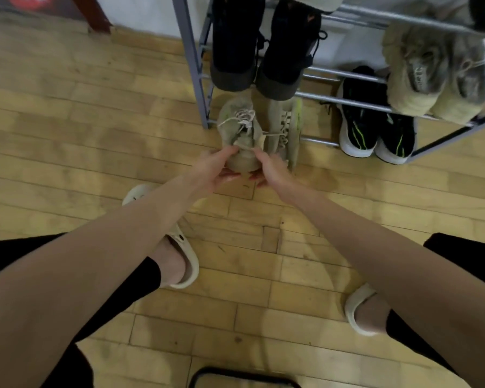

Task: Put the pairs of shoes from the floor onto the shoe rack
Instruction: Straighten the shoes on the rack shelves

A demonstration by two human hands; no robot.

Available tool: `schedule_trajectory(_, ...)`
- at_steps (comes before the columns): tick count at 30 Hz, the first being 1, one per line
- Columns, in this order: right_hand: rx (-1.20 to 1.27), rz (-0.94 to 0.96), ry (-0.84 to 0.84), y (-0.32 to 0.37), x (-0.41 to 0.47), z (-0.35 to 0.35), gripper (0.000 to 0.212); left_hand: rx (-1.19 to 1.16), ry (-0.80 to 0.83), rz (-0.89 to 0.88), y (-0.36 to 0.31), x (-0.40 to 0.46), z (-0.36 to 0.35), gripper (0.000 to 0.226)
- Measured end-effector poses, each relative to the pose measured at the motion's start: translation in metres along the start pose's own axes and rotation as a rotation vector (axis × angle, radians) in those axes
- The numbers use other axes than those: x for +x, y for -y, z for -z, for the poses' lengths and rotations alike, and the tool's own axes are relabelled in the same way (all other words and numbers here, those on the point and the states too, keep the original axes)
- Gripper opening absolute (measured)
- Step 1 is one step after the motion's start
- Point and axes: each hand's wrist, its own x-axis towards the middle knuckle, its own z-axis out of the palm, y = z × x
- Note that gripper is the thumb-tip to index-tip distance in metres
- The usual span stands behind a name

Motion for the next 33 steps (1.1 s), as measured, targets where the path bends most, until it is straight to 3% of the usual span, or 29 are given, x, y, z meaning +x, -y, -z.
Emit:
schedule_trajectory(2,-0.188,0.107,-0.087,-0.012,0.003,0.002,0.044,-0.063,-0.024,0.013,-0.003,-0.001,0.005,0.029)
schedule_trajectory(5,-0.449,0.222,-0.389,-0.033,0.016,0.013,0.034,-0.103,0.013,0.050,-0.002,0.006,0.014,0.034)
schedule_trajectory(8,-0.518,0.112,-0.484,-0.043,0.034,0.019,0.069,-0.171,0.039,0.085,-0.003,0.015,0.018,0.010)
schedule_trajectory(11,-0.514,0.026,-0.397,-0.049,0.054,0.016,0.104,-0.186,0.052,0.085,-0.006,0.030,0.022,0.013)
schedule_trajectory(14,-0.648,0.006,-0.410,-0.052,0.071,0.008,0.120,-0.144,0.069,0.069,-0.014,0.048,0.025,0.029)
schedule_trajectory(17,-0.720,0.016,-0.481,-0.050,0.081,0.007,0.112,-0.095,0.082,0.034,-0.023,0.063,0.026,0.044)
schedule_trajectory(20,-0.688,0.151,-0.498,-0.049,0.082,0.013,0.095,-0.092,0.072,0.038,-0.030,0.076,0.025,0.051)
schedule_trajectory(25,-0.425,0.278,-0.591,-0.044,0.090,0.014,0.094,-0.132,0.039,0.030,-0.036,0.096,0.017,0.050)
schedule_trajectory(33,-0.463,0.268,-0.593,-0.005,0.133,0.014,0.092,-0.143,0.044,0.015,-0.046,0.119,0.012,0.051)
